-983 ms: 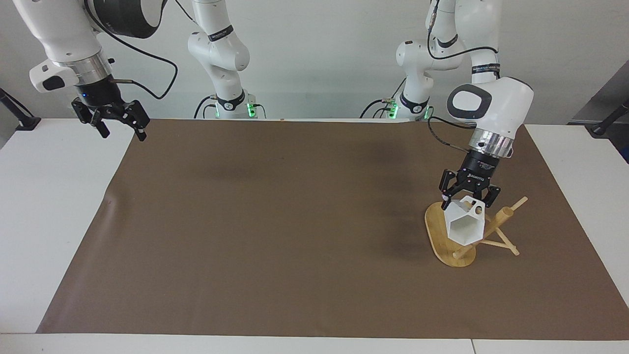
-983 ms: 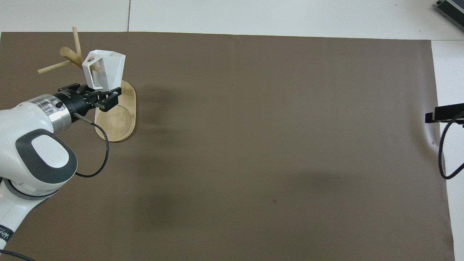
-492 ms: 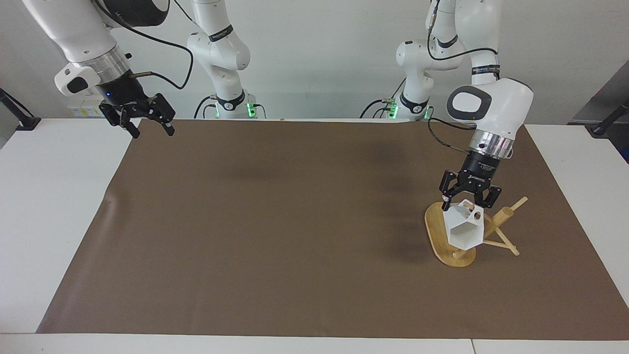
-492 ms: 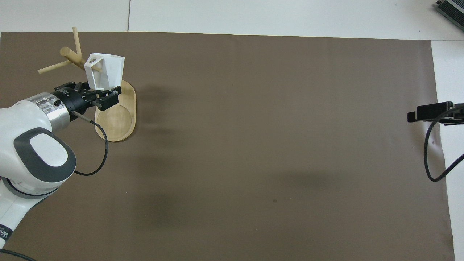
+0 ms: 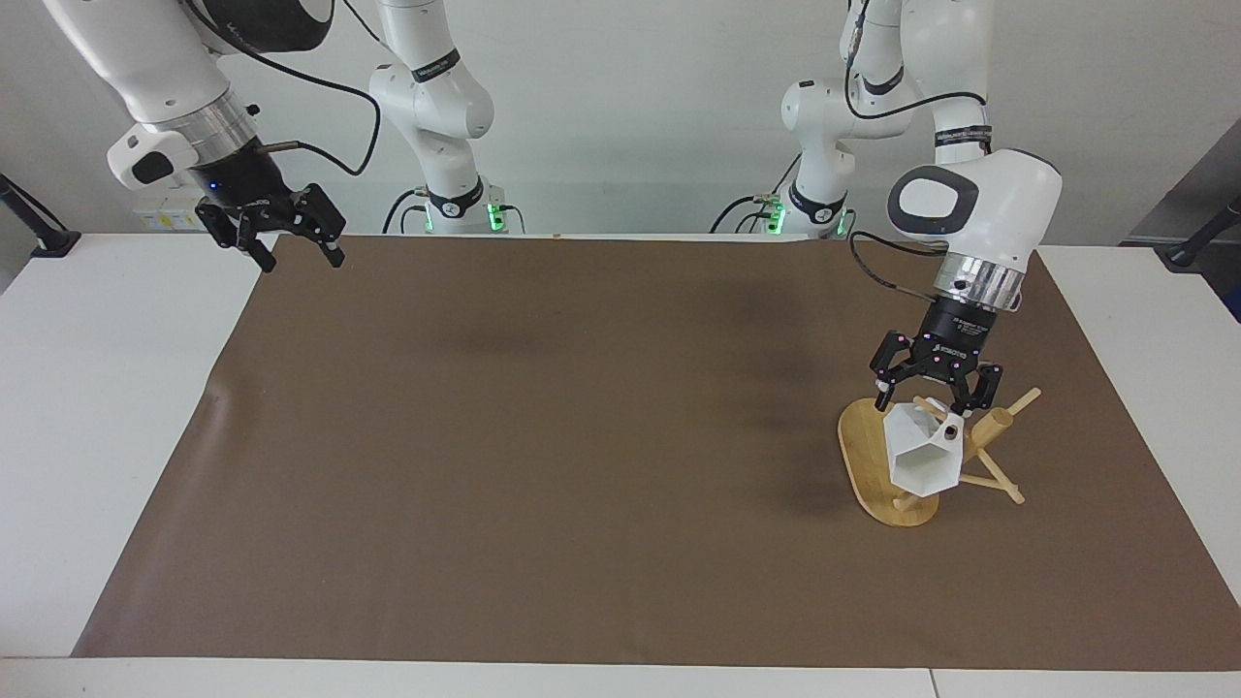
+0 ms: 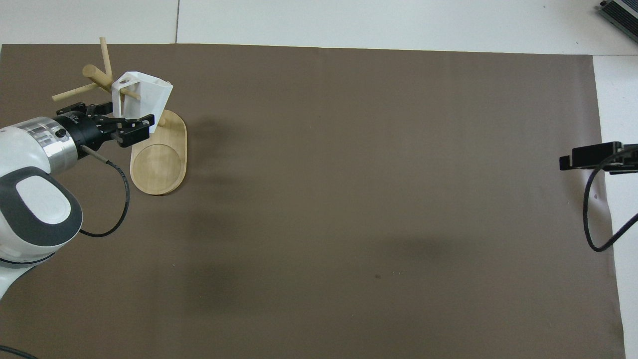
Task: Hang cup on rack
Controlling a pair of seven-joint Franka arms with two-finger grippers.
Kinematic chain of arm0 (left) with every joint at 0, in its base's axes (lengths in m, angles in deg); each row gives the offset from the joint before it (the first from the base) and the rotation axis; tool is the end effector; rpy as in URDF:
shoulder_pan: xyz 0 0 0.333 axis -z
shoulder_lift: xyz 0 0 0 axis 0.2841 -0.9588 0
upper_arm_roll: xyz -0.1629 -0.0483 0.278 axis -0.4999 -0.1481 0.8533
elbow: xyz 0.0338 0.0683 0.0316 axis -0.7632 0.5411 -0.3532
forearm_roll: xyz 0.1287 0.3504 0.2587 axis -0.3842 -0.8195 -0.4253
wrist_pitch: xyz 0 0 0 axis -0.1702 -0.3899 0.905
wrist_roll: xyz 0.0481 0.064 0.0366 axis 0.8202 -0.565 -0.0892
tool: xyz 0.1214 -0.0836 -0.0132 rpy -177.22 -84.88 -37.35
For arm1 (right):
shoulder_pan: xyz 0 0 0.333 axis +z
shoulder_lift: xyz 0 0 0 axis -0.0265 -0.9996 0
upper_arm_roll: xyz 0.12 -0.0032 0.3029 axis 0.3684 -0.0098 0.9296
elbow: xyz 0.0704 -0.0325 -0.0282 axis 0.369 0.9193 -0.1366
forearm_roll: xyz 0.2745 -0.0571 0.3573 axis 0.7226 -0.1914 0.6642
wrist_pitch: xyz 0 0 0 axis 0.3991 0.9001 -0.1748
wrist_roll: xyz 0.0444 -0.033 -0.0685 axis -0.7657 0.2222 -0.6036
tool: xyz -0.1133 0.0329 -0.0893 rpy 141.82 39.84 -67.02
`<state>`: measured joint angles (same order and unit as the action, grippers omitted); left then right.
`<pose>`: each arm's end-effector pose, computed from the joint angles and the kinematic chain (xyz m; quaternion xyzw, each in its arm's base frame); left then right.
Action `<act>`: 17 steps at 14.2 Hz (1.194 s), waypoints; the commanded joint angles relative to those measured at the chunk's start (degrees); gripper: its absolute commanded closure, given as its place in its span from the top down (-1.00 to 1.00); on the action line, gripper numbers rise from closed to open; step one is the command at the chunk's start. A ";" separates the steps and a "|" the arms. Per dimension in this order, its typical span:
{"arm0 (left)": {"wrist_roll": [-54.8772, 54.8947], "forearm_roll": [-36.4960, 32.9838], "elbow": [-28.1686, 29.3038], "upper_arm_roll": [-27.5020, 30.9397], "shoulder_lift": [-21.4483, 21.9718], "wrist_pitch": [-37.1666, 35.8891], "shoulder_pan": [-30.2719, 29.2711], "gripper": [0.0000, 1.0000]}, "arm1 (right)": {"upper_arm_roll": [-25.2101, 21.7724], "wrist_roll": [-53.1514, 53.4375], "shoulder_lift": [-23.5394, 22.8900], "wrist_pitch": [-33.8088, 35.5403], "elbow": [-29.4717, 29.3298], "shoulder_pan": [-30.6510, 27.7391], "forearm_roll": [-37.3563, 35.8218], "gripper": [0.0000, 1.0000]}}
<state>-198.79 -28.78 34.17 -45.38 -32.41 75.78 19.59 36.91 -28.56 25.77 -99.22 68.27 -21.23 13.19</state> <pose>0.6594 -0.0566 0.4083 0.1853 0.9215 -0.1063 0.3244 0.6022 -0.0508 0.5891 -0.9961 0.0304 -0.0315 0.0763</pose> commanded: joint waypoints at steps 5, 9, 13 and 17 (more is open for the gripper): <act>1.65 -17.27 -5.82 0.02 5.20 -16.52 -5.98 1.00 | -12.40 0.38 -0.54 0.48 -0.93 11.91 -2.80 1.00; 11.46 -20.19 -13.30 0.11 5.12 -27.96 -7.83 1.00 | -13.75 0.56 -0.63 0.03 -0.93 12.90 -3.77 1.00; 28.16 -27.02 -16.64 -0.07 5.03 -35.87 -7.31 1.00 | -14.01 0.64 -0.63 -1.37 -0.67 12.82 -6.23 1.00; 41.10 -30.39 -17.62 -0.33 5.03 -38.44 -6.87 1.00 | -13.92 0.82 -0.54 -2.33 -0.50 12.90 -9.65 1.00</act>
<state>-162.73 -57.37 17.91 -45.85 -26.93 39.40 12.44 23.42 -28.56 25.66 -100.45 68.26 -9.07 5.69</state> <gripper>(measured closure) 0.000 0.000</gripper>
